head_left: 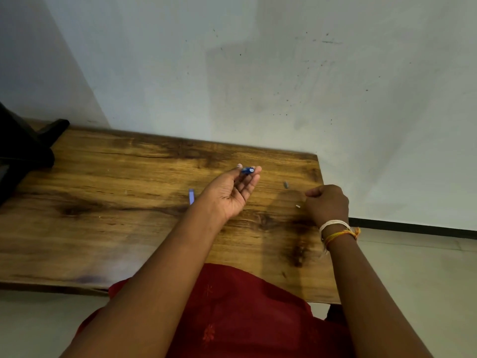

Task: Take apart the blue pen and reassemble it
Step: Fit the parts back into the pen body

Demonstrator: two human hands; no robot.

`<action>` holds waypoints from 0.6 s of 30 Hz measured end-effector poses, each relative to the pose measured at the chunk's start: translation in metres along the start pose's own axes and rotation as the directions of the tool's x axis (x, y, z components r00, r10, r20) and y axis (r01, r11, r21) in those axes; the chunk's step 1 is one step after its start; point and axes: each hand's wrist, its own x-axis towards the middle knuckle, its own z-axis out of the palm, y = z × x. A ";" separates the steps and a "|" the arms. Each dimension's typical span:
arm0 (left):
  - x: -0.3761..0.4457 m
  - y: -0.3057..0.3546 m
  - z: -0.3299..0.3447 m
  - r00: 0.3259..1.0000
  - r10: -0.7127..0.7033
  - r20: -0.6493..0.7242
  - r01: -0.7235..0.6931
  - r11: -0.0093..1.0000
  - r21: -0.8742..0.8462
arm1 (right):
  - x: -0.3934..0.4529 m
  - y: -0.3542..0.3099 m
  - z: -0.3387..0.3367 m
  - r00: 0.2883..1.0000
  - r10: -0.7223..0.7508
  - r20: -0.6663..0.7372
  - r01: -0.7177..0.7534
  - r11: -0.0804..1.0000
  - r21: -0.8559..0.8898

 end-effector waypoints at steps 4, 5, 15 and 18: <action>0.002 -0.007 0.004 1.000 -0.010 0.010 0.010 1.000 0.018 | 0.000 0.002 0.000 0.997 0.009 0.072 -0.008 1.000 -0.025; 0.002 -0.008 0.004 1.000 -0.011 0.013 0.011 1.000 0.021 | 0.000 0.003 -0.001 0.996 0.011 0.092 -0.008 0.999 -0.038; 0.008 -0.009 0.004 0.999 0.047 0.023 -0.049 0.994 0.100 | -0.005 -0.005 0.004 0.994 -0.039 0.106 0.033 0.998 0.058; 0.010 -0.007 0.000 0.997 0.072 -0.009 -0.071 0.993 0.095 | -0.013 -0.022 0.007 0.971 -0.110 0.213 0.005 0.898 0.440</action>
